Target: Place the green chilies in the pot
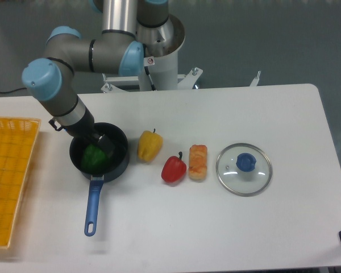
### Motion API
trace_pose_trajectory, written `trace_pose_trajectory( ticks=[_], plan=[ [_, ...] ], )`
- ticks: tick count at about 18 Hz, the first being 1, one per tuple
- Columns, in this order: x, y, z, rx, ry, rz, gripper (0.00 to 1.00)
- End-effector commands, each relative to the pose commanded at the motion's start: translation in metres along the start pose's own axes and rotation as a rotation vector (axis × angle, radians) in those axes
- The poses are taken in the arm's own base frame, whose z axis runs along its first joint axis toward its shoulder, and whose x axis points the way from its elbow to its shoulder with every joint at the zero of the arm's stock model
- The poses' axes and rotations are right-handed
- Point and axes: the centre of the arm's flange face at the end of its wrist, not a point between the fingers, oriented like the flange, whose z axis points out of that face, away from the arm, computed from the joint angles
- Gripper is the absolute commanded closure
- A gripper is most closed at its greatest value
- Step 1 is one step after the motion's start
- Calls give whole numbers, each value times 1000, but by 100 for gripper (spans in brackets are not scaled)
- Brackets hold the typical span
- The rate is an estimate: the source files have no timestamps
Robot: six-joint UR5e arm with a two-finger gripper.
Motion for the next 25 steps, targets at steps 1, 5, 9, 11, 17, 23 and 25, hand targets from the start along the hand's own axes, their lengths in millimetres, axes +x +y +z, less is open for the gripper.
trace_pose_trajectory(
  ticks=[1, 5, 9, 11, 17, 23, 25],
  plan=[
    [-11, 5, -2, 1, -6, -21, 0],
    [-65, 29, -11, 19, -14, -129, 0],
    [-106, 50, -11, 28, -9, -207, 0],
    [-124, 59, -8, 26, -10, -233, 0],
    [-194, 100, 2, 76, 39, -63, 0],
    [-268, 152, 30, 125, 62, 249, 0],
    [-294, 172, 55, 131, 87, 300, 0]
  ],
)
